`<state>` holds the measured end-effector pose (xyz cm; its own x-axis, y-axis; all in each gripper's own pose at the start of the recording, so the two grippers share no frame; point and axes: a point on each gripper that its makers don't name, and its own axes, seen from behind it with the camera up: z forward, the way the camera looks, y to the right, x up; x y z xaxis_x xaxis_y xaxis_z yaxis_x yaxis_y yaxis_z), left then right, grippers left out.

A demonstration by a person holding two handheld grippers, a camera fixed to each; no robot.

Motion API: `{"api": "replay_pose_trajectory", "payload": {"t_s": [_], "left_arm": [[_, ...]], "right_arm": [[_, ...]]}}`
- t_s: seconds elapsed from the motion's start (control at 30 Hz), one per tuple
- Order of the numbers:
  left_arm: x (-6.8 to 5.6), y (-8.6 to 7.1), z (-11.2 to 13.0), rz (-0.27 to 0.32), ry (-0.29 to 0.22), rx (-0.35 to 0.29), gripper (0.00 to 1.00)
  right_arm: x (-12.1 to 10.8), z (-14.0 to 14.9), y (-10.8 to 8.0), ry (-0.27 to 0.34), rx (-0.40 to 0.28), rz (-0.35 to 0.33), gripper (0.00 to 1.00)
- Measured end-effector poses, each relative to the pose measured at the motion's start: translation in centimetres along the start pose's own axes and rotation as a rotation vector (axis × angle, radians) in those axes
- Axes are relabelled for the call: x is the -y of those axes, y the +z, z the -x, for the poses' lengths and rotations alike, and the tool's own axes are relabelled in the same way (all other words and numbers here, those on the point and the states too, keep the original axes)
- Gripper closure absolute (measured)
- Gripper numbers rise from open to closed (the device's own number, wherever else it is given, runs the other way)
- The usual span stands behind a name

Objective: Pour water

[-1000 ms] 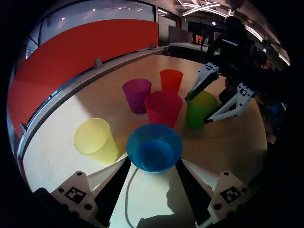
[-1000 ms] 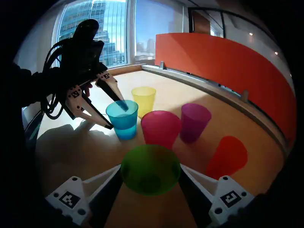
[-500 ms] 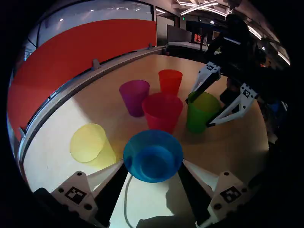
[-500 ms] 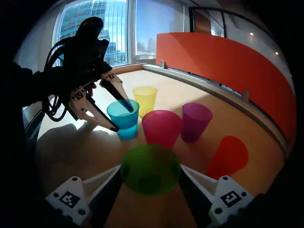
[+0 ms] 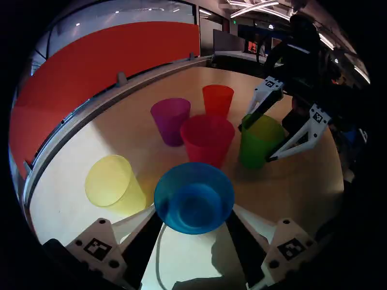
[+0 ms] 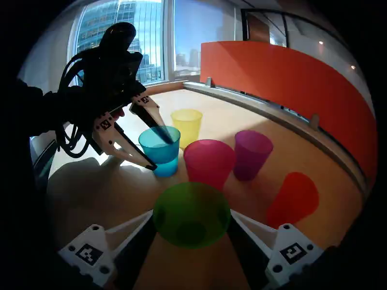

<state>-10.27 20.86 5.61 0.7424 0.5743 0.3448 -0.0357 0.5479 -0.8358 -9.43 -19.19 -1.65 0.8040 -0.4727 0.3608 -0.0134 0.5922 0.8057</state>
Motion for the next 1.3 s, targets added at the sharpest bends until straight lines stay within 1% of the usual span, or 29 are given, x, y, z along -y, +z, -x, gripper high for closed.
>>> {"api": "replay_pose_trajectory", "payload": {"t_s": [0.27, 0.5, 0.7, 0.8, 0.93, 1.1, 1.3], "left_arm": [[-0.2, -0.3, 0.0, 0.003, -0.021, -0.010, 0.19], [0.2, -1.4, -0.9, -0.021, -0.059, -0.052, 0.19], [0.0, -3.1, -2.3, -0.038, -0.080, -0.105, 0.19], [0.2, -4.2, -3.3, -0.061, -0.084, -0.136, 0.19], [-0.1, -5.5, -4.2, -0.079, -0.088, -0.168, 0.19], [-0.4, -7.1, -5.4, -0.101, -0.085, -0.207, 0.19], [-0.5, -9.2, -6.9, -0.135, -0.078, -0.259, 0.19]], "right_arm": [[0.2, 0.0, -0.1, 0.006, 0.003, -0.003, 0.08], [0.2, -0.7, -0.6, 0.009, -0.009, 0.009, 0.08], [0.2, -1.7, -1.5, 0.005, -0.031, 0.024, 0.08], [0.3, -2.4, -2.0, 0.002, -0.048, 0.033, 0.08], [0.6, -3.5, -2.7, -0.002, -0.077, 0.041, 0.08], [0.9, -5.3, -3.7, -0.008, -0.122, 0.049, 0.08], [1.1, -7.8, -4.9, -0.014, -0.190, 0.069, 0.09]]}}
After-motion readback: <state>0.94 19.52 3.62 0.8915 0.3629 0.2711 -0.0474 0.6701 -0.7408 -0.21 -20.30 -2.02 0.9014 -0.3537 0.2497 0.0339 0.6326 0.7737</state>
